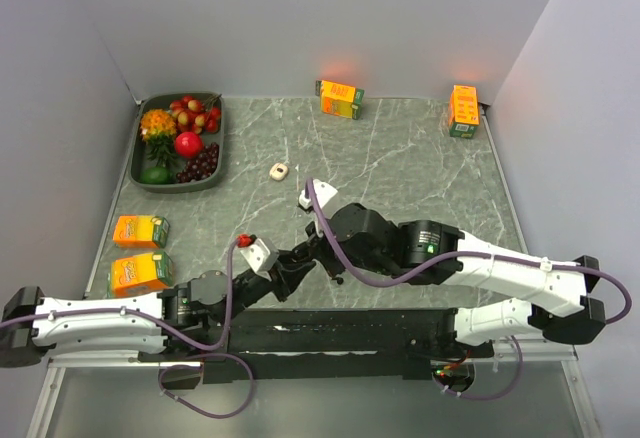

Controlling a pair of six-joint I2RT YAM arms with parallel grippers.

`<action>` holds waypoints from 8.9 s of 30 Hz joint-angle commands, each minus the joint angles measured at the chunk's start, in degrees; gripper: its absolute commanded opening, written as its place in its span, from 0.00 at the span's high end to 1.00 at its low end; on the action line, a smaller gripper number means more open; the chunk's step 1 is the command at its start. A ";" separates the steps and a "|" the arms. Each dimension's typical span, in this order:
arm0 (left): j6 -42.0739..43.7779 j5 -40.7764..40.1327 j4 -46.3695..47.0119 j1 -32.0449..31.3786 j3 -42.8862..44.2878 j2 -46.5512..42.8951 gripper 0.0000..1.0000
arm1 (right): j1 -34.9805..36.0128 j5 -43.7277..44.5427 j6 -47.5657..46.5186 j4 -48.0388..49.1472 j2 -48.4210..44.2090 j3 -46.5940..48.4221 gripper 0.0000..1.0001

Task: Insert the wireless bluetooth earbuds into the charging case
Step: Open the charging case, then pick up the earbud from the center of the board.

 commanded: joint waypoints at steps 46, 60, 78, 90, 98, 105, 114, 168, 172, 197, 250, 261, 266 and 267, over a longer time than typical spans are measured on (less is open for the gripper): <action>-2.58 -3.76 3.76 -2.89 -1.64 -6.75 0.99 | -0.40 -1.25 -2.25 6.62 -0.66 2.43 1.00; -2.31 -4.63 3.23 -2.81 -0.41 -5.87 0.99 | 1.35 -3.71 -1.64 4.86 0.75 3.23 1.00; 0.06 1.34 6.66 -3.25 -1.72 -6.13 0.99 | 0.30 -1.87 -0.84 3.46 4.35 5.69 1.00; 0.68 1.34 7.54 -4.30 -2.16 -5.34 0.99 | -3.04 -3.89 -1.72 4.24 5.93 8.15 1.00; 0.94 1.34 7.98 -4.74 -2.08 -4.99 0.99 | -4.09 -4.94 -2.69 4.51 7.78 10.34 1.00; 0.50 0.29 7.62 -4.83 -2.34 -5.78 0.99 | -4.45 -3.54 -2.78 5.30 6.55 10.43 1.00; -2.22 -1.47 10.61 -4.83 -5.15 -8.59 0.99 | -7.86 6.22 1.09 6.44 -2.41 9.65 0.56; -9.34 -5.51 -2.13 -4.83 -12.27 -25.73 0.99 | -21.06 -5.39 3.29 9.25 27.73 -15.15 0.50; -9.34 -5.60 -2.74 -4.92 -11.92 -25.64 0.99 | -21.15 -5.03 2.94 9.17 29.39 -14.26 0.53; -9.52 -5.69 -2.39 -4.83 -12.45 -26.00 0.99 | -21.50 -5.91 3.20 9.43 30.81 -15.23 0.79; -9.96 -5.78 -1.69 -4.83 -12.98 -25.56 0.99 | -22.29 -8.90 4.08 9.17 32.39 -14.62 0.55; -10.05 -5.86 -1.60 -4.83 -13.06 -25.47 0.99 | -22.29 -8.46 3.82 8.99 32.91 -13.38 0.51; -10.05 -5.86 -1.86 -4.83 -13.15 -25.82 0.99 | -22.64 -8.37 3.64 8.90 33.44 -12.77 0.51; -10.05 -5.95 -2.04 -4.83 -13.06 -25.82 0.99 | -22.73 -8.28 3.73 8.90 33.44 -12.77 0.51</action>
